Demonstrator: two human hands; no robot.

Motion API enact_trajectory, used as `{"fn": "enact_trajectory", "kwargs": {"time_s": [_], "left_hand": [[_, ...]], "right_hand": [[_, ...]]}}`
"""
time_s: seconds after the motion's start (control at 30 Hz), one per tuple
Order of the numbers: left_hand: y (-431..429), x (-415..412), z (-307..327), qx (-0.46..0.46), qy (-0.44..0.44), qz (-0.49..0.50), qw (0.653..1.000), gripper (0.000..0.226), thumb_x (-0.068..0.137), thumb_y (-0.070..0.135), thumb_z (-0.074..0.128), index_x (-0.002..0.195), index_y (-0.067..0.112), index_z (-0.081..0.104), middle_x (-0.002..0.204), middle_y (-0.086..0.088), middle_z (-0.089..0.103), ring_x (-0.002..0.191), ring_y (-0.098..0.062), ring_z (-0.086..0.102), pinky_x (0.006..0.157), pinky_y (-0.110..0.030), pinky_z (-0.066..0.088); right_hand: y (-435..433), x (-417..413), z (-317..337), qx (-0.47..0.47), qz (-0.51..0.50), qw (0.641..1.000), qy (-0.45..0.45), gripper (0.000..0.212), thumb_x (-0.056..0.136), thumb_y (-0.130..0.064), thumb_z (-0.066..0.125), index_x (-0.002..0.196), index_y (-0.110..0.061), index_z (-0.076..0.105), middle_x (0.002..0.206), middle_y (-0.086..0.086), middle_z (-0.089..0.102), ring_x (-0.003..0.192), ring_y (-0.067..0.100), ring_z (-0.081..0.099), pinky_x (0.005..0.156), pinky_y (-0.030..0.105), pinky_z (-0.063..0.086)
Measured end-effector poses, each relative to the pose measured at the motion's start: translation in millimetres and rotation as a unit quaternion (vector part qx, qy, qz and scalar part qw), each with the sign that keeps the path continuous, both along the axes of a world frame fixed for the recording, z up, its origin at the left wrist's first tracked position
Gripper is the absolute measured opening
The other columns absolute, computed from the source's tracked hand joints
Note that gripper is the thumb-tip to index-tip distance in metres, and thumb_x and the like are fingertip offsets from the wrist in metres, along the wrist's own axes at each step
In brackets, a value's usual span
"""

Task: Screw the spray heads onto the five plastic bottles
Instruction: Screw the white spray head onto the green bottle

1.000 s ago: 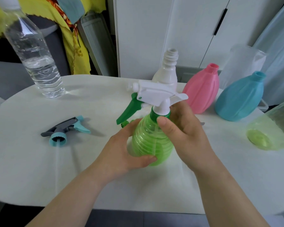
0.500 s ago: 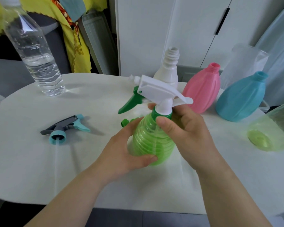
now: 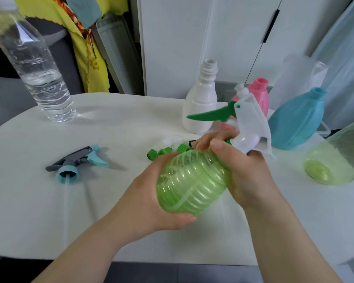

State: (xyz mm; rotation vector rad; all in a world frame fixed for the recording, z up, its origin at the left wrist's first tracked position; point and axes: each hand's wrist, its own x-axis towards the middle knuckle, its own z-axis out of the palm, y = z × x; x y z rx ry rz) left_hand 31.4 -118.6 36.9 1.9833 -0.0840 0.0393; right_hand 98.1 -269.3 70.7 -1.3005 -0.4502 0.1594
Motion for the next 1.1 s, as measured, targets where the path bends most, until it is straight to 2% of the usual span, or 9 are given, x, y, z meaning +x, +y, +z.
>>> {"fn": "enact_trajectory", "kwargs": {"time_s": [0.23,0.33,0.4,0.47,0.57,0.73,0.83,0.93,1.1], "left_hand": [[-15.5,-5.6,-5.2,0.075,-0.040,0.099,0.991,0.087,0.028,0.053,0.071,0.097,0.072,0.020,0.102,0.035,0.043,0.098,0.018,0.042,0.074,0.002,0.035],[-6.8,-2.6,-1.0,0.002,0.008,0.030,1.000,0.082,0.028,0.053,0.071,0.097,0.070,0.030,0.098,0.032,0.058,0.095,0.015,0.051,0.071,-0.006,0.042],[-1.8,-2.2,1.2,-0.087,0.046,-0.054,0.994,0.079,0.031,0.045,0.075,0.104,0.055,0.045,0.103,0.028,0.063,0.096,0.007,0.059,0.075,-0.014,0.048],[-1.9,-3.4,1.1,-0.116,0.052,-0.082,0.988,0.079,0.033,0.040,0.077,0.107,0.042,0.050,0.107,0.021,0.064,0.098,-0.002,0.062,0.079,-0.022,0.052],[-4.7,-4.3,-1.6,-0.118,0.021,-0.041,0.992,0.074,0.031,0.041,0.076,0.099,0.055,0.049,0.101,0.033,0.061,0.092,0.007,0.060,0.069,-0.008,0.047],[-1.6,-7.3,-3.9,-0.056,-0.015,0.010,0.998,0.079,0.028,0.049,0.072,0.094,0.072,0.036,0.101,0.041,0.054,0.090,0.010,0.058,0.067,-0.004,0.044],[1.8,-9.8,-5.2,-0.046,-0.030,0.027,0.998,0.081,0.030,0.053,0.072,0.097,0.073,0.031,0.104,0.045,0.050,0.093,0.015,0.054,0.068,-0.001,0.041],[9.2,-13.8,-5.8,-0.066,-0.022,0.025,0.997,0.084,0.031,0.059,0.072,0.101,0.074,0.028,0.107,0.038,0.054,0.100,0.019,0.049,0.072,0.003,0.037],[32.2,-16.3,-3.9,0.035,-0.029,0.013,0.999,0.072,0.047,0.087,0.042,0.109,0.063,0.016,0.120,0.044,0.020,0.109,0.033,0.020,0.086,0.010,0.016]], "right_hand": [[16.4,-6.7,-3.8,0.043,-0.166,0.982,0.081,0.006,0.065,-0.015,0.059,0.061,-0.010,0.057,0.054,-0.003,0.068,0.072,0.015,0.071,0.075,0.040,0.058],[2.7,1.6,-4.2,-0.001,-0.041,0.993,0.110,0.028,0.064,-0.023,0.066,0.077,0.000,0.058,0.068,-0.001,0.073,0.078,0.017,0.070,0.076,0.036,0.057],[-5.8,1.9,-1.2,0.014,0.081,0.993,0.081,0.026,0.058,-0.032,0.076,0.069,-0.013,0.061,0.076,0.000,0.075,0.084,0.019,0.069,0.077,0.037,0.057],[-6.4,0.1,0.3,0.031,0.108,0.992,0.057,0.019,0.057,-0.031,0.076,0.057,-0.023,0.060,0.071,-0.001,0.074,0.084,0.019,0.070,0.072,0.034,0.057],[1.5,-2.6,-2.0,0.071,0.034,0.994,0.078,0.021,0.069,-0.013,0.057,0.051,-0.024,0.058,0.057,-0.002,0.069,0.079,0.020,0.071,0.064,0.027,0.055],[10.7,-5.5,-5.6,0.058,-0.073,0.992,0.086,0.018,0.070,-0.016,0.054,0.053,-0.019,0.056,0.051,-0.001,0.065,0.073,0.020,0.071,0.065,0.030,0.057],[9.2,-10.2,-6.0,-0.058,-0.093,0.992,0.064,0.018,0.070,-0.034,0.056,0.065,-0.020,0.067,0.072,-0.004,0.072,0.085,0.017,0.069,0.079,0.036,0.054],[7.1,-18.3,2.0,-0.071,-0.024,0.996,0.042,0.020,0.070,-0.037,0.058,0.083,-0.027,0.069,0.093,-0.006,0.073,0.099,0.017,0.065,0.088,0.037,0.052],[16.0,0.6,30.5,-0.129,-0.077,0.989,0.001,0.015,0.071,-0.030,0.060,0.081,-0.024,0.071,0.075,-0.012,0.073,0.075,0.004,0.066,0.061,0.017,0.053]]}}
